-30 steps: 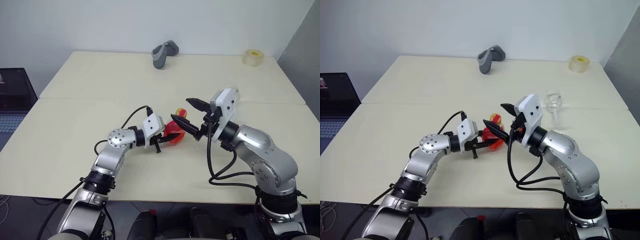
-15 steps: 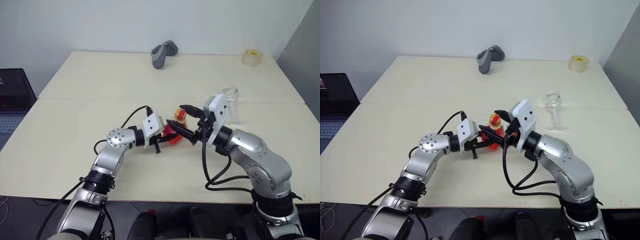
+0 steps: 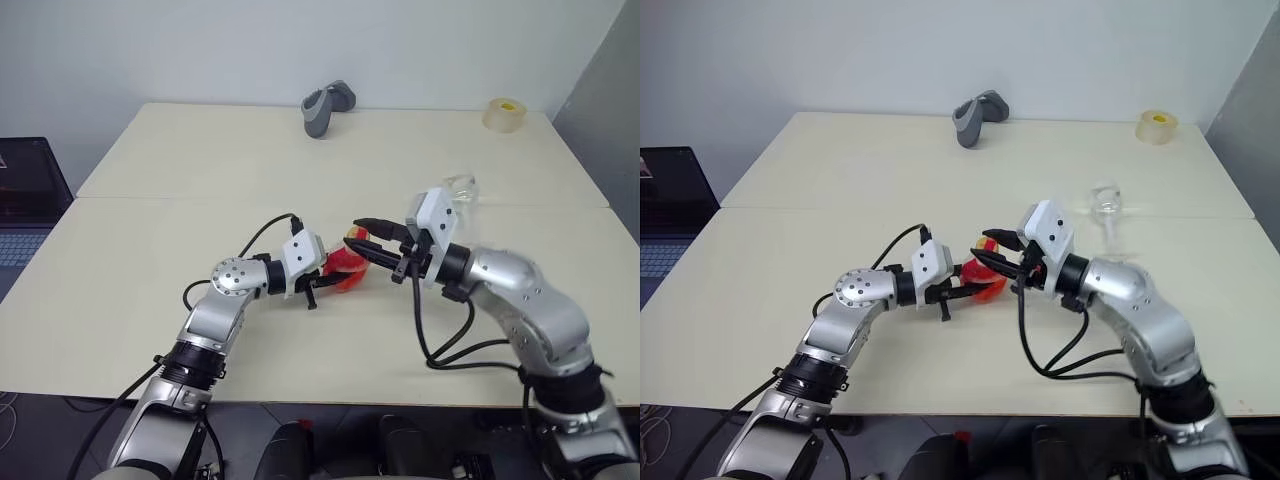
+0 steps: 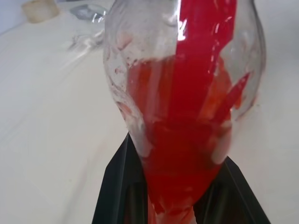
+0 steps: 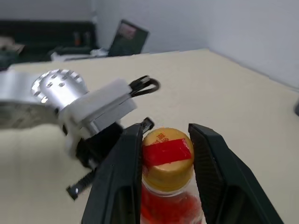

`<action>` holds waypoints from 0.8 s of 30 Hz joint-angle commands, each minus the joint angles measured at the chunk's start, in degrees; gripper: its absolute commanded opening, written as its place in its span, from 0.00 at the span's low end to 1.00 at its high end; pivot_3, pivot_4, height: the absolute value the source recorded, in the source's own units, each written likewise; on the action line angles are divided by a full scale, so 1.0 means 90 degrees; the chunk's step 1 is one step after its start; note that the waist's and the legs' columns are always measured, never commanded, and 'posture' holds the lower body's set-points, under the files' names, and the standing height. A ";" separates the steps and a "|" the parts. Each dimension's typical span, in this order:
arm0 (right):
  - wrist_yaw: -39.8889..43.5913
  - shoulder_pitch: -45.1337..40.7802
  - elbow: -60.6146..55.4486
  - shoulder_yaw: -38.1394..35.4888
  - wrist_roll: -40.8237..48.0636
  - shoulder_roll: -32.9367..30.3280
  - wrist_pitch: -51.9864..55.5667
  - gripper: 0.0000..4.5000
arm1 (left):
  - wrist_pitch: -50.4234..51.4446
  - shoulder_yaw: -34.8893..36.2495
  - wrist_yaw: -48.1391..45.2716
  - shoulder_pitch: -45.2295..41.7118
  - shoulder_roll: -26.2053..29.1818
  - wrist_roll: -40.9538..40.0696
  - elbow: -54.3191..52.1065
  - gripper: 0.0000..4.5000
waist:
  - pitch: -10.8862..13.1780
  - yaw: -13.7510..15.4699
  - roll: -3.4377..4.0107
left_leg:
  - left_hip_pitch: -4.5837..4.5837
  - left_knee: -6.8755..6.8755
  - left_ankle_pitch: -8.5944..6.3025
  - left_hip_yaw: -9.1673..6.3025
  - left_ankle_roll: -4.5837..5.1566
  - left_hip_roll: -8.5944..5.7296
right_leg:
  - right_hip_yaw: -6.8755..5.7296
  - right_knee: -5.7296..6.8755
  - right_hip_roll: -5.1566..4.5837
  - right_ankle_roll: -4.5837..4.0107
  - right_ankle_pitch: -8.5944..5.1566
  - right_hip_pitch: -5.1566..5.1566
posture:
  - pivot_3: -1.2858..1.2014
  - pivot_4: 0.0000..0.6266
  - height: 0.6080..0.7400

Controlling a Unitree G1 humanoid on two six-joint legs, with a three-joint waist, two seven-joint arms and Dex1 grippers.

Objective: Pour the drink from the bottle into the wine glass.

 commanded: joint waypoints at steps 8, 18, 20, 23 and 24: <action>0.4092 -0.1968 0.2549 0.0949 -0.0358 -0.0859 -0.1851 0.26 | -0.0090 -0.0107 -0.0566 0.0031 0.0285 -0.0198 -0.0724 0.17 | 0.0006 -0.0004 0.0007 | 0.0002 -0.0005 0.0000 0.0007 0.0001 0.0009 | 0.0007 -0.0010 0.0003 -0.0001 0.0001 0.0000 | 0.52 0.24 1.00; 0.1737 -0.0922 0.0691 -0.0589 0.0321 -0.0418 -0.0325 0.80 | 0.0355 0.0322 0.0678 0.0072 -0.0464 -0.0340 -0.0776 0.17 | 0.0006 0.0044 0.0006 | -0.0014 0.0009 0.0001 -0.0008 0.0000 0.0003 | 0.0015 -0.0005 -0.0013 -0.0001 0.0001 -0.0003 | 0.52 0.24 1.00; 0.1231 -0.0545 0.0071 -0.0831 0.0495 -0.0353 0.0008 0.88 | 0.0425 0.0346 0.0792 0.0114 -0.0542 -0.0346 -0.0814 0.17 | 0.0006 0.0045 0.0006 | -0.0017 0.0011 0.0001 -0.0009 -0.0001 0.0003 | 0.0015 -0.0005 -0.0013 -0.0001 0.0001 -0.0003 | 0.52 0.24 1.00; 0.0115 -0.0104 -0.0584 -0.0940 0.0322 0.0063 0.0292 0.88 | 0.0459 0.0313 0.0922 0.0148 -0.0621 -0.0345 -0.0811 0.16 | 0.0005 0.0032 0.0007 | -0.0013 0.0010 0.0001 -0.0009 -0.0001 0.0003 | 0.0015 -0.0001 -0.0013 -0.0001 0.0001 -0.0002 | 0.52 0.24 1.00; -0.0219 -0.0025 -0.0702 -0.0843 0.0141 0.0219 0.0306 0.88 | 0.0466 0.0305 0.0956 0.0143 -0.0647 -0.0345 -0.0796 0.16 | 0.0005 0.0019 0.0007 | -0.0007 0.0009 0.0001 -0.0007 -0.0001 0.0003 | 0.0017 0.0005 -0.0012 -0.0001 0.0001 -0.0001 | 0.52 0.24 1.00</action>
